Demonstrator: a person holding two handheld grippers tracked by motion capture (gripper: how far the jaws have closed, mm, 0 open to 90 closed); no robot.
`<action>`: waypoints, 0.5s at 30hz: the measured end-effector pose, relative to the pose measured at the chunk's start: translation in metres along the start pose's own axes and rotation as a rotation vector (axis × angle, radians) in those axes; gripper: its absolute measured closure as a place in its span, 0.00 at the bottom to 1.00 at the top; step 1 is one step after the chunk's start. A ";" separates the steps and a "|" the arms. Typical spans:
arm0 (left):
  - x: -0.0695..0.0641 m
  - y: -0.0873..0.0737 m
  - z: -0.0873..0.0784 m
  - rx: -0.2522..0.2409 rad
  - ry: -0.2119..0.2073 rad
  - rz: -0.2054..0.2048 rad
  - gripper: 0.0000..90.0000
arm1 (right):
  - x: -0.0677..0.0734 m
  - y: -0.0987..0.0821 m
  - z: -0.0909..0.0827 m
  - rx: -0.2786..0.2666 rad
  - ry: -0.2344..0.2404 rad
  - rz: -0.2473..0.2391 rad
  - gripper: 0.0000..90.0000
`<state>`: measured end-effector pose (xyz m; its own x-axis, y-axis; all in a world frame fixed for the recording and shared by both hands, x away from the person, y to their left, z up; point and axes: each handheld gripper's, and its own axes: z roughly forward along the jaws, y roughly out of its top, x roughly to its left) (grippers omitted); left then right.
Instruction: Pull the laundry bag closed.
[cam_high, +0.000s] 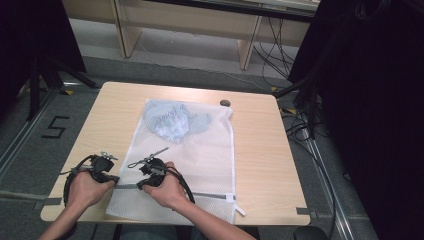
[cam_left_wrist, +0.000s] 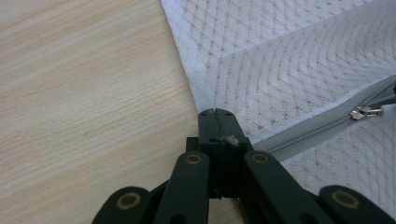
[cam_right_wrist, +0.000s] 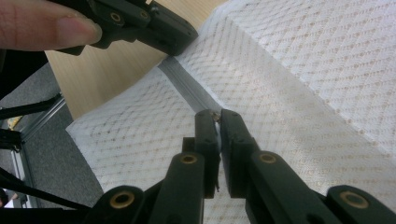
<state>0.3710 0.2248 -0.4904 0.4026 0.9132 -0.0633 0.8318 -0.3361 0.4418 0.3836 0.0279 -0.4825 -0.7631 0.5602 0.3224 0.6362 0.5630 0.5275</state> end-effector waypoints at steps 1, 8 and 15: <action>0.000 0.000 0.000 -0.001 0.004 -0.001 1.00 | 0.002 0.000 -0.001 0.007 0.002 0.032 0.97; 0.000 0.000 0.000 0.001 0.002 -0.001 1.00 | -0.001 -0.002 -0.002 0.007 -0.006 0.033 0.97; 0.000 0.000 0.000 0.000 0.003 -0.002 1.00 | -0.004 -0.004 -0.005 0.007 -0.002 0.032 0.97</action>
<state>0.3707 0.2247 -0.4902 0.4003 0.9143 -0.0617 0.8323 -0.3345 0.4419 0.3834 0.0206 -0.4816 -0.7419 0.5792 0.3377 0.6612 0.5486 0.5117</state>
